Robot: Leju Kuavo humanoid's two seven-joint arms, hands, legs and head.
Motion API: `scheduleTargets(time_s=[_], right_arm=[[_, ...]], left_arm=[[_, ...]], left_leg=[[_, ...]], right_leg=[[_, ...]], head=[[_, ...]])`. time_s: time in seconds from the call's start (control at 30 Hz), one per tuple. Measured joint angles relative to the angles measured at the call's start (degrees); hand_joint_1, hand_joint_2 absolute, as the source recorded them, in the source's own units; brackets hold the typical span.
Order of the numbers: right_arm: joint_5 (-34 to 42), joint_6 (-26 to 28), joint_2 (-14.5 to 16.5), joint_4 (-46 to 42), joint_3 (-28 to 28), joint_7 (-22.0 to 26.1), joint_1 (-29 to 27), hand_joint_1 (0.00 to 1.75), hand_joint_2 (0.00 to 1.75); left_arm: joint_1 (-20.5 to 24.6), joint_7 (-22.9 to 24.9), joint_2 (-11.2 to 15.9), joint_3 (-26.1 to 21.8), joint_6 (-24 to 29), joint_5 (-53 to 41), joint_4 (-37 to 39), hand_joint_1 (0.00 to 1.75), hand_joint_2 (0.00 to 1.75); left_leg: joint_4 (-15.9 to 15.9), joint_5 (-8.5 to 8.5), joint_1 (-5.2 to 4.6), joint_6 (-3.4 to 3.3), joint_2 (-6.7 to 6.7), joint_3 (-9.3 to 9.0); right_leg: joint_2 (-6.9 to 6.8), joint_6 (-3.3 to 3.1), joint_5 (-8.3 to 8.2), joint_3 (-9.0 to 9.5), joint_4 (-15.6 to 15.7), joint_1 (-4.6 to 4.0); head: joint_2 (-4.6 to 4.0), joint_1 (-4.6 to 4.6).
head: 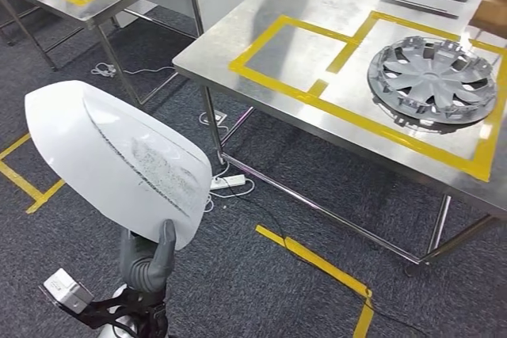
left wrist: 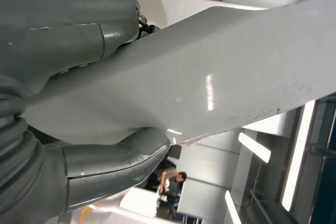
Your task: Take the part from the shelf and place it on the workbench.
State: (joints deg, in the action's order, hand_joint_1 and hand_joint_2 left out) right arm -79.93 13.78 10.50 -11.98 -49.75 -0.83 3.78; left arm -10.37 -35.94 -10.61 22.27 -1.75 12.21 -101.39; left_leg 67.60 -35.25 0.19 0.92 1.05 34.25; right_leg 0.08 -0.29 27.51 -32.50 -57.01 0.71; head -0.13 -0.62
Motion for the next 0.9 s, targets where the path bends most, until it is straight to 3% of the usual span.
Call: scheduleTargets(time_s=[0.03, 0.07, 0.1, 0.17, 0.23, 0.3, 0.37, 0.43, 0.5, 0.57, 0.6, 0.63, 0.7, 0.77, 0.8, 0.87, 0.9], right_arm=[[-0.01, -0.01, 0.01, 0.01, 0.00, 0.00, 0.01, 0.00, 1.75], [-0.01, -0.03, 0.01, 0.01, -0.01, -0.01, -0.03, 0.00, 1.75], [-0.01, -0.04, 0.01, 0.01, -0.01, -0.01, -0.08, 0.00, 1.75], [-0.02, -0.12, 0.01, 0.01, -0.02, -0.02, -0.13, 0.00, 1.75], [-0.09, -0.21, 0.15, 0.02, -0.03, -0.02, -0.06, 0.00, 1.75], [-0.19, -0.29, 0.29, 0.03, -0.03, -0.02, -0.01, 0.00, 1.75], [-0.24, -0.36, 0.28, 0.04, -0.03, -0.05, -0.12, 0.00, 1.75], [-0.25, -0.37, 0.26, 0.03, -0.04, -0.13, -0.24, 0.00, 1.75], [-0.26, -0.34, 0.25, 0.02, -0.06, -0.17, -0.08, 0.00, 1.75], [-0.27, -0.34, 0.23, 0.01, -0.07, -0.17, 0.07, 0.00, 1.75], [-0.27, -0.34, 0.22, 0.01, -0.07, -0.17, 0.02, 0.00, 1.75], [-0.27, -0.32, 0.20, 0.00, -0.09, -0.17, -0.09, 0.00, 1.75], [-0.27, -0.26, 0.11, -0.03, -0.13, -0.17, -0.19, 0.00, 1.75], [-0.30, -0.23, 0.07, -0.05, -0.16, -0.17, -0.04, 0.00, 1.75], [-0.31, -0.26, 0.07, -0.06, -0.17, -0.17, 0.02, 0.00, 1.75], [-0.32, -0.35, 0.08, -0.06, -0.20, -0.19, -0.03, 0.00, 1.75], [-0.32, -0.39, 0.08, -0.06, -0.21, -0.22, -0.10, 0.00, 1.75]], left_arm=[[-0.03, 0.01, 0.02, -0.01, 0.03, 0.02, 0.00, 1.75, 1.75], [-0.06, 0.01, 0.03, -0.02, 0.06, 0.03, 0.00, 1.75, 1.75], [-0.07, 0.01, 0.03, -0.03, 0.10, 0.06, 0.00, 1.75, 1.75], [-0.07, 0.02, 0.03, -0.04, 0.19, 0.10, 0.00, 1.75, 1.75], [-0.08, 0.02, 0.04, -0.07, 0.30, 0.12, -0.01, 1.75, 1.75], [-0.13, 0.04, 0.04, -0.10, 0.43, 0.16, -0.02, 1.75, 1.75], [-0.13, 0.07, -0.02, -0.08, 0.54, 0.21, -0.06, 1.75, 1.75], [-0.09, 0.08, -0.09, -0.04, 0.57, 0.20, -0.10, 1.75, 1.75], [-0.15, 0.09, -0.08, -0.04, 0.57, 0.19, -0.11, 1.75, 1.75], [-0.27, 0.09, -0.05, -0.07, 0.57, 0.19, -0.11, 1.75, 1.75], [-0.29, 0.09, -0.04, -0.08, 0.57, 0.19, -0.11, 1.75, 1.75], [-0.29, 0.09, -0.03, -0.08, 0.58, 0.19, -0.11, 1.75, 1.75], [-0.28, 0.09, -0.04, -0.08, 0.59, 0.19, -0.11, 1.75, 1.75], [-0.25, 0.09, -0.03, -0.08, 0.59, 0.19, -0.11, 1.75, 1.75], [-0.23, 0.09, -0.02, -0.08, 0.58, 0.19, -0.11, 1.75, 1.75], [-0.19, 0.09, -0.01, -0.07, 0.58, 0.20, -0.11, 1.75, 1.75], [-0.16, 0.09, -0.01, -0.07, 0.57, 0.19, -0.12, 1.75, 1.75]], left_leg=[[3.94, -1.57, 0.01, 0.01, -0.39, 1.83], [6.37, -2.08, 0.01, -0.07, -0.55, 3.01], [7.02, -1.54, 0.00, -0.24, -0.68, 3.40], [1.43, 2.56, -0.02, -0.86, -1.50, 0.98], [-6.28, 6.01, 0.00, -1.73, -4.42, -2.39], [-9.64, 6.67, -0.07, -2.16, -6.20, -3.64], [-10.33, 6.82, -0.03, -2.25, -5.11, -3.73], [-11.15, 7.28, 0.23, -2.61, -3.58, -3.99], [-11.53, 7.47, 0.27, -2.87, -1.76, -4.06], [-11.51, 7.45, 0.19, -2.92, 0.11, -3.97], [-11.49, 7.42, 0.19, -2.88, 0.95, -3.96], [-11.47, 7.36, 0.21, -2.79, 1.69, -3.99], [-11.28, 7.09, 0.20, -2.38, 2.99, -4.16], [-10.90, 6.67, -0.10, -1.73, 3.96, -4.27], [-10.76, 6.56, -0.28, -1.44, 4.35, -4.33], [-10.67, 6.40, -0.31, -0.98, 5.02, -4.50], [-10.34, 5.96, -0.18, -0.67, 4.54, -4.49]], right_leg=[[0.69, -0.12, -0.04, -0.07, -0.01, -0.05], [1.42, -0.19, -0.08, -0.10, -0.02, -0.12], [2.23, -0.22, -0.12, -0.10, -0.03, -0.18], [3.85, -0.17, -0.22, 0.04, -0.04, -0.29], [5.27, 0.08, -0.36, -0.05, -0.14, -0.32], [6.49, 0.68, -0.66, -0.67, -0.22, -0.09], [7.39, 1.42, -0.97, -1.34, -0.14, 0.11], [5.19, 2.03, 0.28, -2.48, -1.77, -0.09], [1.66, 2.61, 3.90, -5.51, -7.98, -0.20], [0.48, 3.12, 6.86, -8.73, -15.00, -0.03], [0.30, 3.32, 6.89, -9.12, -16.16, 0.06], [0.07, 3.46, 5.82, -8.27, -14.88, 0.14], [-1.67, 3.59, 2.39, -3.80, -7.04, 0.19], [-3.33, 2.94, 0.56, -0.15, -0.85, 0.07], [-3.60, 2.48, 0.52, 0.40, 0.07, -0.04], [-2.48, 1.55, 0.38, 0.36, -0.02, -0.10], [-2.00, 1.21, 0.31, 0.33, -0.01, -0.05]], head=[[0.00, 0.00], [0.00, 0.01], [0.00, 0.02], [0.00, 0.03], [0.00, -0.02], [0.00, 0.12], [0.00, 0.31], [0.00, 0.02], [0.00, -0.39], [0.00, -0.52], [0.00, -0.53], [0.00, -0.53], [0.00, -0.55], [0.00, -0.47], [0.00, -0.40], [0.00, -0.28], [0.00, -0.24]])
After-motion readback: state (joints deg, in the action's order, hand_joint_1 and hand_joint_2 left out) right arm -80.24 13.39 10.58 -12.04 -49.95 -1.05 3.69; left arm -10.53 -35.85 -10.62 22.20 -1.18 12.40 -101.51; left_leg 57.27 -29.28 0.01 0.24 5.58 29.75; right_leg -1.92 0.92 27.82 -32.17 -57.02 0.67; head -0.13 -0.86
